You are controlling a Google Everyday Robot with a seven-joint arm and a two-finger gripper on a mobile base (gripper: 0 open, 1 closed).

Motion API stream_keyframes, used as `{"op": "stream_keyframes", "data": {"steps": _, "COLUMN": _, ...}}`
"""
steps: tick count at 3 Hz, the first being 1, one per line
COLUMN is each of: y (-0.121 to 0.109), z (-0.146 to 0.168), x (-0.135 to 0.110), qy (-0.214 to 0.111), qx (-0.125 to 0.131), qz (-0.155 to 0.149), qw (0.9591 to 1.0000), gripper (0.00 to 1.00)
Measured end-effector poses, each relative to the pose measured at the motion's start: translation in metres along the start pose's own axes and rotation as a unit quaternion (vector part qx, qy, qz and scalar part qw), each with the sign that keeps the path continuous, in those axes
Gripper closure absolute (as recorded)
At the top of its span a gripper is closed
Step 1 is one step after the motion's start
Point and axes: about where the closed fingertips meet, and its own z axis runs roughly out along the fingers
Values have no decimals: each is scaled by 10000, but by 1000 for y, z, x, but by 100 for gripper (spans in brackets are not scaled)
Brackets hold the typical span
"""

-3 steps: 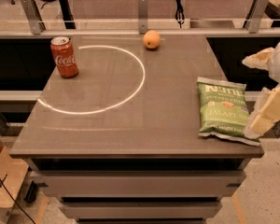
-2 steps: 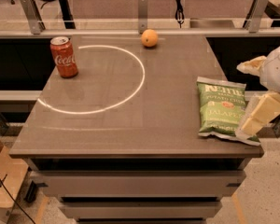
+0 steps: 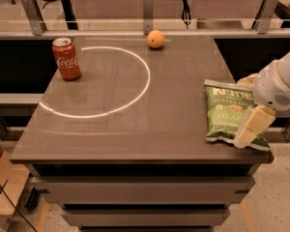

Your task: Move green jalapeno chip bag near coke can

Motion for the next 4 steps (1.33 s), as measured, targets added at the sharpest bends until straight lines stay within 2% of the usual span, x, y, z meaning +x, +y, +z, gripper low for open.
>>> {"op": "stream_keyframes", "data": {"steps": 1, "y": -1, "z": 24, "x": 15, "qy": 216, "qx": -177, "qz": 129, "qw": 9995, "gripper": 0}}
{"op": "stream_keyframes", "data": {"steps": 2, "y": -2, "z": 19, "x": 11, "qy": 476, "qx": -109, "qz": 21, "qw": 9988, "gripper": 17}}
{"op": "stream_keyframes", "data": {"steps": 3, "y": -6, "z": -8, "x": -3, "qy": 682, "qx": 143, "qz": -223, "qw": 9973, "gripper": 40}}
{"op": "stream_keyframes", "data": {"steps": 4, "y": -9, "z": -26, "x": -16, "qy": 725, "qx": 293, "qz": -368, "qw": 9963, "gripper": 64}}
